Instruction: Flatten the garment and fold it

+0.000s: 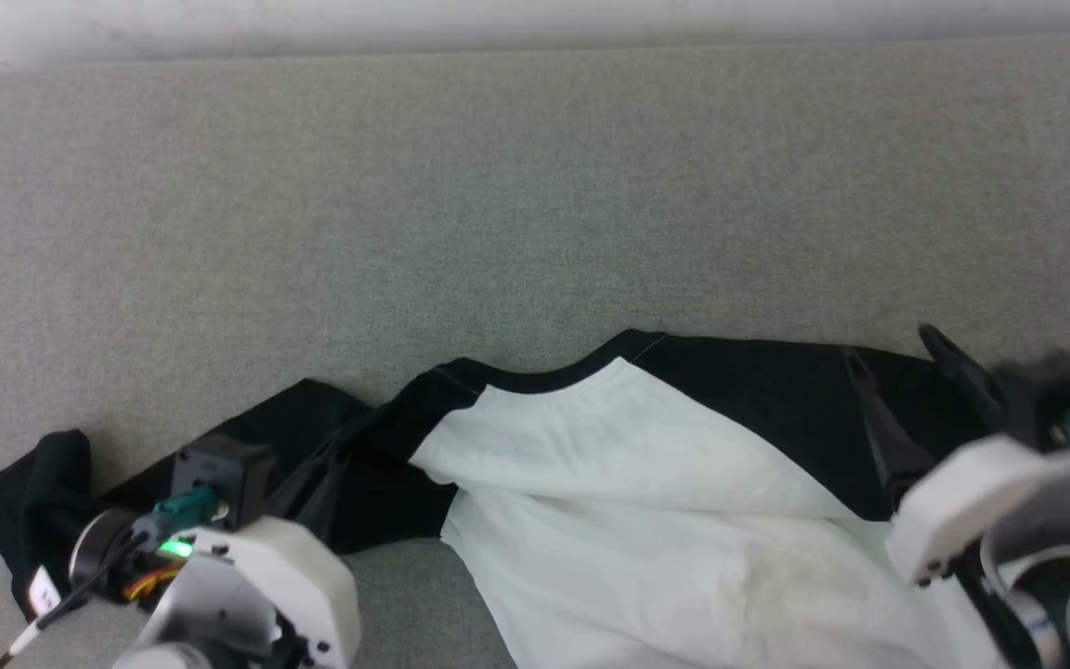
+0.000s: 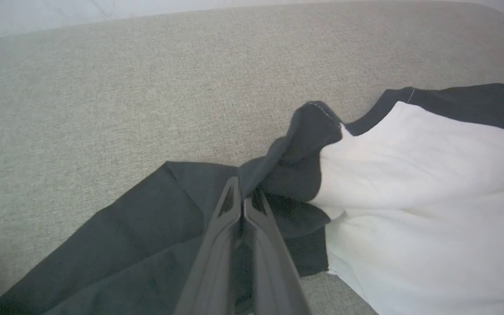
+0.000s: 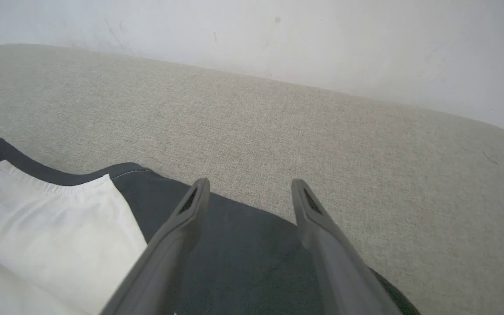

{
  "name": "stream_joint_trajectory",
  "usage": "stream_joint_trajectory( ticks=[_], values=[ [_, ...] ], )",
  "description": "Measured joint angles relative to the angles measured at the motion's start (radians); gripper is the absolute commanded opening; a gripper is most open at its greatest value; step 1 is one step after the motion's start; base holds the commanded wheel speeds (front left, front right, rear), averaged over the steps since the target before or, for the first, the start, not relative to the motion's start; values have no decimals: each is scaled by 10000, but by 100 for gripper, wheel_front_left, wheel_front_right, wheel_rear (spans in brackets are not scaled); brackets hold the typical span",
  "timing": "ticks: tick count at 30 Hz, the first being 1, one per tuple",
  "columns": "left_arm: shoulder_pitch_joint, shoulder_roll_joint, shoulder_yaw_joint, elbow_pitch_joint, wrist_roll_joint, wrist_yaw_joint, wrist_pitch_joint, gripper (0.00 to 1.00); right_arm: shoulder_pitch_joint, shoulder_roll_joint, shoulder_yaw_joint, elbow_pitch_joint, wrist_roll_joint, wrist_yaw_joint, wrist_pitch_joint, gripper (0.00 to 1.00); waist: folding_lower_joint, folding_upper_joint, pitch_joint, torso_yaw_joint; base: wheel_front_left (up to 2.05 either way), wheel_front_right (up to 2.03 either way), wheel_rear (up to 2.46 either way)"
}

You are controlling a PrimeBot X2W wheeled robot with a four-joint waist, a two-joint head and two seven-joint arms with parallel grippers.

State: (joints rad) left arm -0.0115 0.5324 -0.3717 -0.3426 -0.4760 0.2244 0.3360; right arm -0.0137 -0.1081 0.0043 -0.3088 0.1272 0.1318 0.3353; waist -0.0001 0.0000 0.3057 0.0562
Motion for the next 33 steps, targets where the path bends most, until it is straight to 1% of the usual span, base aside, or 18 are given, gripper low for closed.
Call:
stream_joint_trajectory(
  ticks=[3,7,10,11,15,17,21,25,26,27,28,31,33],
  values=[
    [-452,-117,-205,21,25,-140,82,0,-917,-1106,832,40,449,-2,1597,100,0,0,175,56,0,0,0],
    [-880,-270,-445,119,65,-305,134,0,-1919,-2520,1964,230,1534,-2,3580,100,2,0,428,152,0,0,0],
    [-1085,-347,-585,211,102,-393,163,0,-2518,-3365,2587,359,2245,-2,4623,100,2,0,620,259,0,0,0],
    [-1150,-380,-627,236,102,-403,169,0,-2736,-3616,2738,389,2393,-2,4813,100,2,0,683,302,0,0,0],
    [-1328,-520,-765,351,104,-481,165,0,-3525,-4274,3106,667,2784,-2,5087,100,2,0,952,504,0,0,0],
    [-1408,-581,-821,399,104,-499,151,0,-3742,-4533,3298,840,2901,-2,5102,100,3,0,1083,621,0,0,0],
    [-1549,-671,-915,489,102,-579,123,0,-3825,-4991,3814,1206,3394,-2,5532,100,2,0,1334,864,0,0,0],
    [-1614,-736,-974,546,98,-652,107,0,-4167,-5390,4159,1254,3860,-4,5731,100,1,0,1546,1064,0,0,0],
    [-1625,-746,-986,566,98,-654,105,0,-4242,-5444,4207,1296,3919,-4,5739,96,0,0,1590,1107,0,0,0],
    [-1632,-759,-993,581,96,-654,94,0,-4285,-5427,4163,1377,4023,-2,5741,39,0,0,1629,1143,0,0,0],
    [-1636,-784,-997,596,84,-654,82,0,-4290,-5382,4090,1457,4113,-2,5762,0,-1,0,1661,1177,0,0,0],
    [-1673,-863,-966,623,4,-654,23,0,-4319,-5106,3799,1572,4153,-2,5672,0,1,0,1702,1229,0,0,0],
    [-1736,-865,-882,629,-2,-652,-88,0,-4322,-4855,3661,1613,4004,0,5329,0,1,0,1665,1204,0,0,0]
  ],
)
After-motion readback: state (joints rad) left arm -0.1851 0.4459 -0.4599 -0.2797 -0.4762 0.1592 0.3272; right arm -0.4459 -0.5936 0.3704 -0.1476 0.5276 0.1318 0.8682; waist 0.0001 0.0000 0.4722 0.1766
